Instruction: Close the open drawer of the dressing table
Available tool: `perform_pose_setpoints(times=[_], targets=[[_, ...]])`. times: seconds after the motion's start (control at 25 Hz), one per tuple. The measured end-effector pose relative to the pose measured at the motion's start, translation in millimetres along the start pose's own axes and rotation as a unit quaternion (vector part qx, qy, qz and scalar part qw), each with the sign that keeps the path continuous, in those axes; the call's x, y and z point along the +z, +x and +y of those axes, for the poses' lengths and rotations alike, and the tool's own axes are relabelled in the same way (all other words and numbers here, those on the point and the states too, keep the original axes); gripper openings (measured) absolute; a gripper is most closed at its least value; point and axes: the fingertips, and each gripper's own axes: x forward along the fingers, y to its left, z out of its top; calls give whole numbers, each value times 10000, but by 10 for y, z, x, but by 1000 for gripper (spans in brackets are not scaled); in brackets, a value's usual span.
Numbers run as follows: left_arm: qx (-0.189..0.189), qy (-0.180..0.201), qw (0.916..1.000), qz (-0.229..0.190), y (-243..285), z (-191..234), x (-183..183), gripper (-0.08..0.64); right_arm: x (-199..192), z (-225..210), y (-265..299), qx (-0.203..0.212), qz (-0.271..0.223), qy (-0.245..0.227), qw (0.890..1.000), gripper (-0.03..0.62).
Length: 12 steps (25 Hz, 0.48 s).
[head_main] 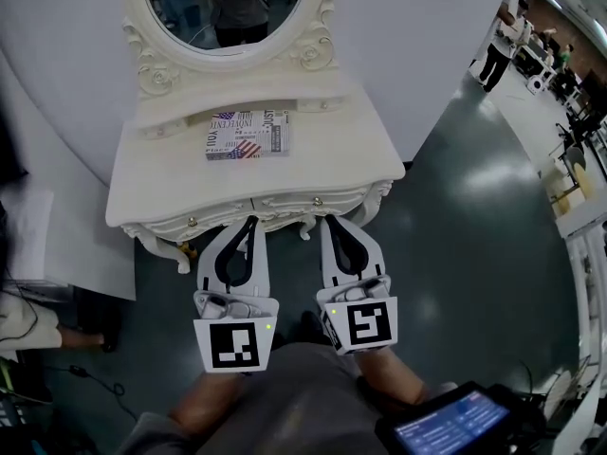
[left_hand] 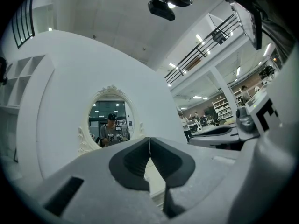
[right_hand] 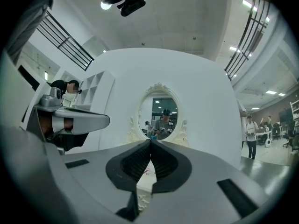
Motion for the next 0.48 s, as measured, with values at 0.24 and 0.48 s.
perform_pose_setpoints(times=[0.24,0.48], targets=[[-32,49,10000,-39,-100,-100,-1,17,14,28,-104,7,-92,-51,9999,14],[-38,91,9999,-37,-166,-220,76,17,60,-13,-236,28,-78,-78,9999,14]])
